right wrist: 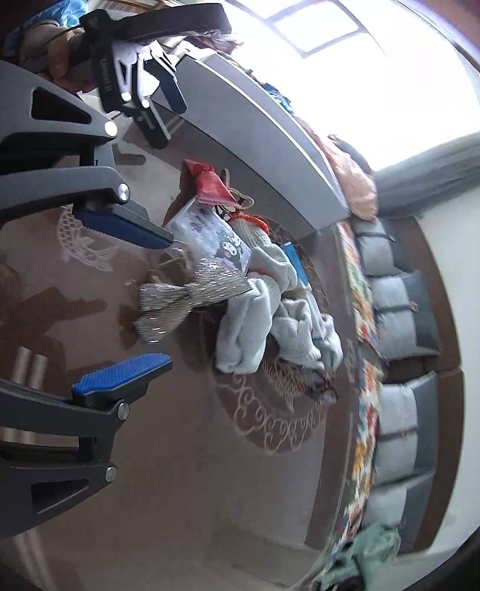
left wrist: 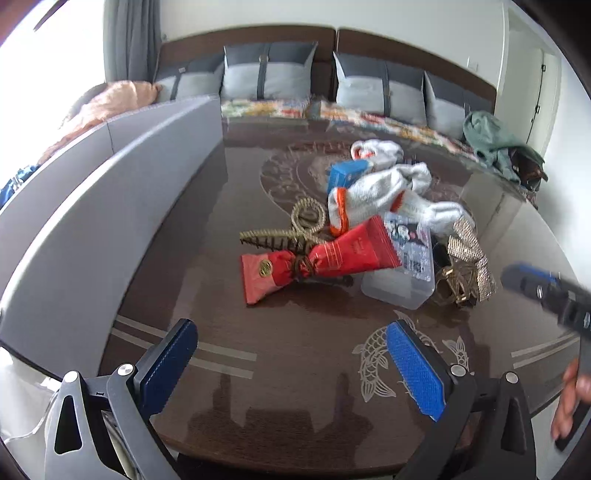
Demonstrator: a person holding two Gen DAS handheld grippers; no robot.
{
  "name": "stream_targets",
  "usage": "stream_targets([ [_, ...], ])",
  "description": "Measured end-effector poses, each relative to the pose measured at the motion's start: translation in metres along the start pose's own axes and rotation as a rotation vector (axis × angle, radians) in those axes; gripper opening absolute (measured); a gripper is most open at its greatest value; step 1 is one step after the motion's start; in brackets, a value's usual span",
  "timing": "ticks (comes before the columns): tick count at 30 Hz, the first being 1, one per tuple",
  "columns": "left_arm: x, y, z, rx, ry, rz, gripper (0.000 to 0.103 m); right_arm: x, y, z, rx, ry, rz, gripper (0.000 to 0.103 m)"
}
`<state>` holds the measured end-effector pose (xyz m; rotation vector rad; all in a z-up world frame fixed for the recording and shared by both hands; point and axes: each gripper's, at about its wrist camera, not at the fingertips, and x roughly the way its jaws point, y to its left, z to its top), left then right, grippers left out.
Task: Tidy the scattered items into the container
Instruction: 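Move both tools toward the item pile on the table, then grasp the silver bow with the right tool while the left tool grasps the red snack pack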
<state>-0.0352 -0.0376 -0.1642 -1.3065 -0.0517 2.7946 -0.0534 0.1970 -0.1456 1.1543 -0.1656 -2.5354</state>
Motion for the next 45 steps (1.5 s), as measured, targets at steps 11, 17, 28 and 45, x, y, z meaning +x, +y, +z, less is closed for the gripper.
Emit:
stream_targets([
  [11,-0.011,0.018,0.009,0.03,0.088,-0.049,0.103,0.039,0.012,0.033,-0.242,0.192,0.004,0.06],
  [17,-0.031,0.043,-0.001,-0.001,0.087,-0.048,0.103,0.057,0.014,0.035,-0.316,0.27,0.022,0.058],
  [28,-0.019,0.033,-0.003,0.134,0.144,-0.118,0.103,0.043,0.009,0.026,-0.249,0.27,0.049,0.023],
  [45,0.061,0.007,0.074,0.651,0.324,-0.242,0.103,0.01,-0.007,0.008,-0.028,0.183,0.127,0.023],
])
